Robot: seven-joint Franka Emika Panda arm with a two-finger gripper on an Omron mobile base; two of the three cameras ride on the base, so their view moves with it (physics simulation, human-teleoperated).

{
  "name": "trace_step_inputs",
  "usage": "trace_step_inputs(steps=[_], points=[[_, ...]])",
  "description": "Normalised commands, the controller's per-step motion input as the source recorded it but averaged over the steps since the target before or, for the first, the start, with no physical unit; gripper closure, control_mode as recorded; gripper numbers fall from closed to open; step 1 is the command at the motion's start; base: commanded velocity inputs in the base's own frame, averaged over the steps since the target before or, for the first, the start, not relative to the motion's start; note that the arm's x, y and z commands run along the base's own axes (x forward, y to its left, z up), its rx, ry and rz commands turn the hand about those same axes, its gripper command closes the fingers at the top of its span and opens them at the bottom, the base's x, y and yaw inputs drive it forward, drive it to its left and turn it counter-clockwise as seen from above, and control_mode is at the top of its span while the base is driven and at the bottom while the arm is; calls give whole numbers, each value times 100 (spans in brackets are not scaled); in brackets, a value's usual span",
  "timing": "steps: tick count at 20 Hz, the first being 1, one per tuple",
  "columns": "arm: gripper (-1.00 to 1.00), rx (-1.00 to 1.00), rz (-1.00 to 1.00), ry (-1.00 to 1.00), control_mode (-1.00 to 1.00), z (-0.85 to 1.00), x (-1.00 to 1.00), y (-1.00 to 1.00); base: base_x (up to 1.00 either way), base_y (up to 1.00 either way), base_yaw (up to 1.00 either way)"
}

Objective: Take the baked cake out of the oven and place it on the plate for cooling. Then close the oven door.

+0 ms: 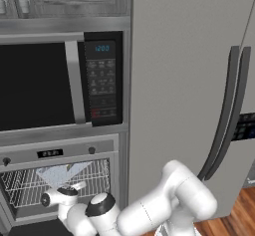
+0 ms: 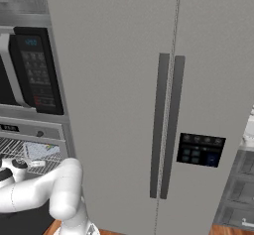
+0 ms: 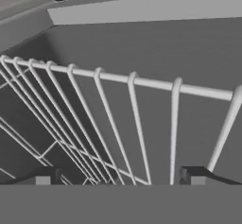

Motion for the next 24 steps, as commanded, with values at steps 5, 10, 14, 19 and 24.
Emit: trace_step_inputs(steps=[5,10,14,19,24], points=[[-100,-33,0,3,-100,-94,-56,24,0,0,0],[-100,-33,0,1,-100,-94,-60,24,0,0,0],[-100,-33,0,2,-100,-94,-65,24,0,0,0],[-100,-33,0,3,-100,-93,-67,24,0,0,0],[-100,-33,0,2,-100,-92,-72,25,0,0,0]])
